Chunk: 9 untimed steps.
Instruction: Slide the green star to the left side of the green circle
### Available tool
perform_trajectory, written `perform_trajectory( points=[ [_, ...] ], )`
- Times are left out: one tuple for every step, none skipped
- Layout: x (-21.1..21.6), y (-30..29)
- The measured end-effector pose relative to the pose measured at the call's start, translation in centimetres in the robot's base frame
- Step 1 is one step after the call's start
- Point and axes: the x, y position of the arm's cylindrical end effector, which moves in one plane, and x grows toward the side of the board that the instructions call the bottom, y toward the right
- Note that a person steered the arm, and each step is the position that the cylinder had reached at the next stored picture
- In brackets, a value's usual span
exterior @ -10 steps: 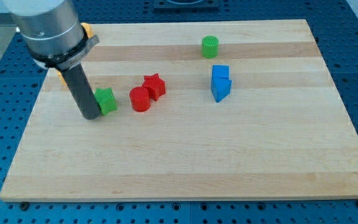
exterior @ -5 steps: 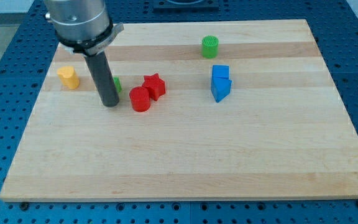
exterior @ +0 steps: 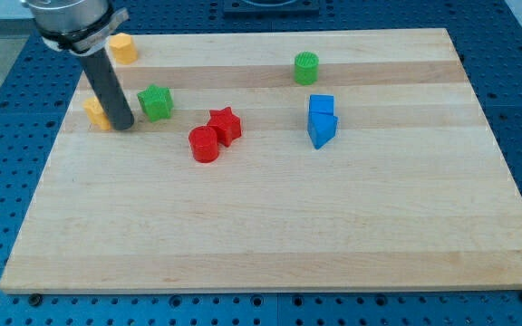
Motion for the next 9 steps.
perform_trajectory(
  points=[
    [-2.1,3.6],
    [-4.4,7.1],
    [-6.2,5.6],
    [-7.9,5.5],
    [-8.6,9.5],
    [-9.4,9.1],
    [-9.7,11.8],
    [-9.7,15.2],
    [-9.7,18.1]
  ],
)
